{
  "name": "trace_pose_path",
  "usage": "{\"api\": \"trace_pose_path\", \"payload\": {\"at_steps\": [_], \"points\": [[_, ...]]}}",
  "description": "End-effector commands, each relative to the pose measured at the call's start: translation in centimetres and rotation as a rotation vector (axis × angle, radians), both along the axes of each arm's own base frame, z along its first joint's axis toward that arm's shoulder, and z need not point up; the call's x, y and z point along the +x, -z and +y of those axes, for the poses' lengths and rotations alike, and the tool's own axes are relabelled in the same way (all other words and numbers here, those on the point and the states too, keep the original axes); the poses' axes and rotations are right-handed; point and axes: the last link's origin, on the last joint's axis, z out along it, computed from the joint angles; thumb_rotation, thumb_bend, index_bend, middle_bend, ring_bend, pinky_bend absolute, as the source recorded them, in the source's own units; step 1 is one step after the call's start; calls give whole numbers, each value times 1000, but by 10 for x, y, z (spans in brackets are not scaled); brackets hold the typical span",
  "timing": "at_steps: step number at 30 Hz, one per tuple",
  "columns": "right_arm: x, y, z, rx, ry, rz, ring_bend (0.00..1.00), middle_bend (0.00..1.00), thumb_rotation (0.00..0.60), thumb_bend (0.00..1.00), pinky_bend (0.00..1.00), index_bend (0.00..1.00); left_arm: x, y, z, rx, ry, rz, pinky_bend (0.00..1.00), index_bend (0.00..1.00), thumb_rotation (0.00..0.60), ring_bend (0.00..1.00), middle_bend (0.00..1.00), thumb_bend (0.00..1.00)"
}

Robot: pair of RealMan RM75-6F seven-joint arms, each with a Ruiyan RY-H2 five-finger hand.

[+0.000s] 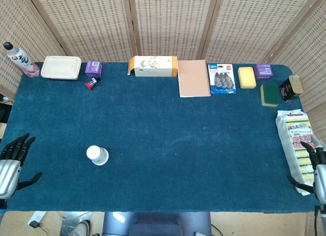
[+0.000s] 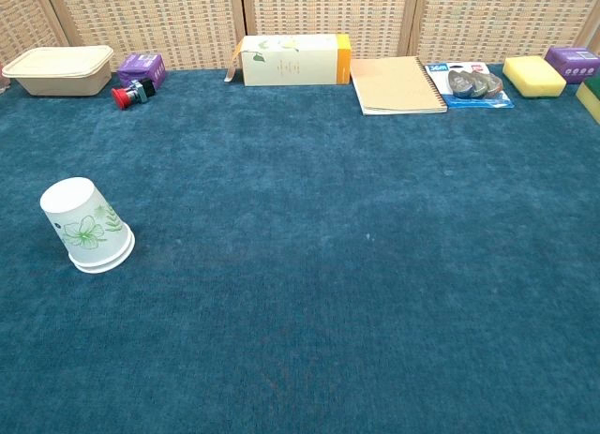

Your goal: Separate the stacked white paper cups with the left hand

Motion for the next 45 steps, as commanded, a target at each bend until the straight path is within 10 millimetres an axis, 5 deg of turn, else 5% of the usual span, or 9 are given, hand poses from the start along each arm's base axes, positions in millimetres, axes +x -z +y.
{"api": "trace_pose_path", "payload": {"at_steps": [1,8,21,32,45], "points": [[0,1,0,1,0,2,0,19,600,106,0,130,1,2,1,-7,4,4,79,0,600,0,0,179],[0,-3,3,-11,-4,-12,0,19,600,107,0,129,12,11,10,-47,47,0,79,0,600,0,0,174],[1,-9,4,-24,-14,-39,0,19,600,107,0,130,61,36,77,-275,102,-5,79,18,600,0,0,158],[-2,-17,5,-42,-14,-70,0,19,600,107,0,130,85,60,96,-354,77,46,79,183,600,0,0,154],[-4,-20,5,-47,-12,-80,0,19,600,108,0,130,92,88,110,-398,15,80,79,192,600,0,0,153]]}}
